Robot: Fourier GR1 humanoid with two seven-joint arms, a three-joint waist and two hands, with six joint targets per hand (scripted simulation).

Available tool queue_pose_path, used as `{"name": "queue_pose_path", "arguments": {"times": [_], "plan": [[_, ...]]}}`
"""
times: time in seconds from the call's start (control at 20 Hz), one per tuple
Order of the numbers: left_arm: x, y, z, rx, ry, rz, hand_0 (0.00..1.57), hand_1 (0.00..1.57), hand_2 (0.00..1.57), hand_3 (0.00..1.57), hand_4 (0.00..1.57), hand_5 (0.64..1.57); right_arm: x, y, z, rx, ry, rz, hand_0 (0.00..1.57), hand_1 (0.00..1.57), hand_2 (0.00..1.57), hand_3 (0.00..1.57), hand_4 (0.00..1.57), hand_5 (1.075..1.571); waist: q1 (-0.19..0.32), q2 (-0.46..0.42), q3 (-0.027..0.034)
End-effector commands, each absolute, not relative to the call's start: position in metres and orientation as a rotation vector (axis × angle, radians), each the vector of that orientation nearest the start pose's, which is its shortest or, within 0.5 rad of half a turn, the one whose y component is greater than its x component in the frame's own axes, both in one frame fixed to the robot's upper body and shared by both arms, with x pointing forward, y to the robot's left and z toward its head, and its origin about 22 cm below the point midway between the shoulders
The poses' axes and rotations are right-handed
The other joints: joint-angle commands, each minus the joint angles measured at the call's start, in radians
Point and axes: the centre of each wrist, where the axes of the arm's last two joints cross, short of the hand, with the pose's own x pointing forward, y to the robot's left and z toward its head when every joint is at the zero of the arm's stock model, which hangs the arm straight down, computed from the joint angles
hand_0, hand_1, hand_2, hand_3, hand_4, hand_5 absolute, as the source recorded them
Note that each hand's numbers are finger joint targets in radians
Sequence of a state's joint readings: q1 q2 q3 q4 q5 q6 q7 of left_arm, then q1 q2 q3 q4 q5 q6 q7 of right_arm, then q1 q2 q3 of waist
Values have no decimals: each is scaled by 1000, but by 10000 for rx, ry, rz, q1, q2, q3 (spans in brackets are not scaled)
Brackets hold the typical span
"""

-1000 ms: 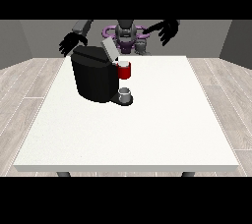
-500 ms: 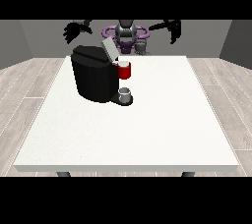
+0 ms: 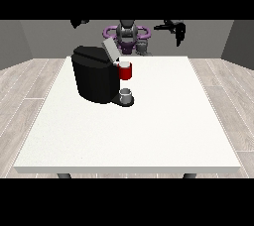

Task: Insert the coffee pod into the coffee machine and close the lid

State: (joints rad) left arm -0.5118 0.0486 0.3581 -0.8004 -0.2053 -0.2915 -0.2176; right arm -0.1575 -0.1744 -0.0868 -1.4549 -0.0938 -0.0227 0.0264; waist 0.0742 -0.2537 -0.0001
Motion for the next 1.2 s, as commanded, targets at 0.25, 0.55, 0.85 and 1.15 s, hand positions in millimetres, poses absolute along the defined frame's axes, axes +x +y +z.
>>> {"name": "queue_pose_path", "arguments": {"times": [0.25, 0.55, 0.85, 1.15], "plan": [[349, 244, -12, -1590, -15423, -1880, 0, 0, 0, 0, 112, 1571, 306, -258, 59, -494, -16735, 1818, 0, 0, 0, 0, 239, 1571, 335, 861, 2], [305, 227, -36, -2011, -14679, -1247, 0, 0, 0, 0, 0, 1571, 306, -255, 31, -758, -15938, 1627, 0, 0, 0, 0, 123, 1571, 1009, 407, 5], [317, 254, 8, -1391, -15794, -1560, 0, 0, 0, 0, 0, 1571, 335, -242, 66, -39, -16463, 1609, 0, 0, 0, 0, 0, 1571, 597, 1702, 1], [305, 252, 9, -1067, -16257, -1489, 0, 0, 0, 0, 0, 1571, 353, -251, 66, 98, -16898, 1427, 0, 0, 0, 0, 0, 1571, 588, 2577, 2]]}}
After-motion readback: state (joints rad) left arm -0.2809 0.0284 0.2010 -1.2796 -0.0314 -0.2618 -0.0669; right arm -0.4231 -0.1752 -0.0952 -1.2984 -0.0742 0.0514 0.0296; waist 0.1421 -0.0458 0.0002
